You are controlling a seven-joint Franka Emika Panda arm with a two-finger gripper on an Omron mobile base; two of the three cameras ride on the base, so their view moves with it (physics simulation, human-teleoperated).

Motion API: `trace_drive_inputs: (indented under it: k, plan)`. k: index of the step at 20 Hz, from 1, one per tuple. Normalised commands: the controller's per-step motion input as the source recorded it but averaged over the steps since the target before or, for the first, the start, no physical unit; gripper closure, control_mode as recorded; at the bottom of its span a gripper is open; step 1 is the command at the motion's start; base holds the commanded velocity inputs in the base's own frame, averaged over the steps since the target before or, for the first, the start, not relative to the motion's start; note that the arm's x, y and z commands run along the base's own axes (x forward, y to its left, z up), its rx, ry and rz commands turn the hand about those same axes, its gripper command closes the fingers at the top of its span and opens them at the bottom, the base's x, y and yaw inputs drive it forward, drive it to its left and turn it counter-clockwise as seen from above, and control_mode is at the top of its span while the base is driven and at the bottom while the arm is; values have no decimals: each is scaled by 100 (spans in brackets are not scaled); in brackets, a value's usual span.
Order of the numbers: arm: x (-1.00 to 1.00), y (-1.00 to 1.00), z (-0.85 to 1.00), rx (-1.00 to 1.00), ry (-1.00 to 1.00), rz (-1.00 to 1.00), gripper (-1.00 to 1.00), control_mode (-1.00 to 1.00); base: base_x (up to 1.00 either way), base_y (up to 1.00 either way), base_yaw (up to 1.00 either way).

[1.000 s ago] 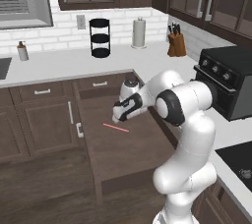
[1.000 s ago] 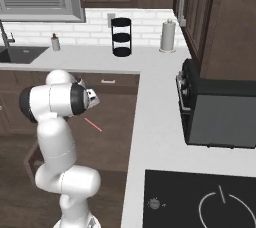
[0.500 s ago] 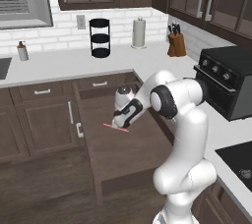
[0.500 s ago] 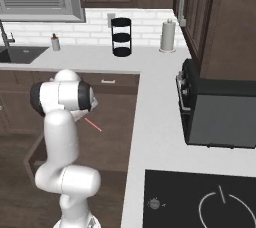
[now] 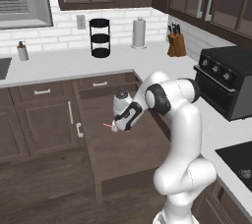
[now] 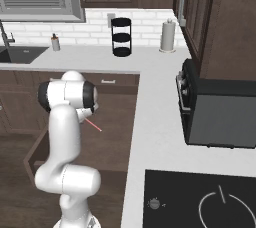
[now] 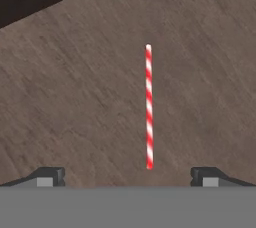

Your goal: Take a straw from the drawer in front and place it inside the glass cup on the dining counter.

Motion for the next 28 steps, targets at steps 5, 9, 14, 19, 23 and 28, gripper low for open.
trace_drive_inputs:
  k: [5, 9, 14, 19, 23, 28]
  plan:
    - [26, 0, -23, 0, 0, 0, -100, -100, 0, 0, 0]
    - [35, 0, -20, 0, 0, 0, -100, -100, 0, 0, 0]
    - [31, 0, -27, 0, 1, 0, -100, -100, 0, 0, 0]
    - [11, 0, -34, 0, 0, 0, -100, -100, 0, 0, 0]
    - [10, 0, -28, 0, 2, 0, -100, -100, 0, 0, 0]
    - [19, 0, -25, 0, 6, 0, -100, -100, 0, 0, 0]
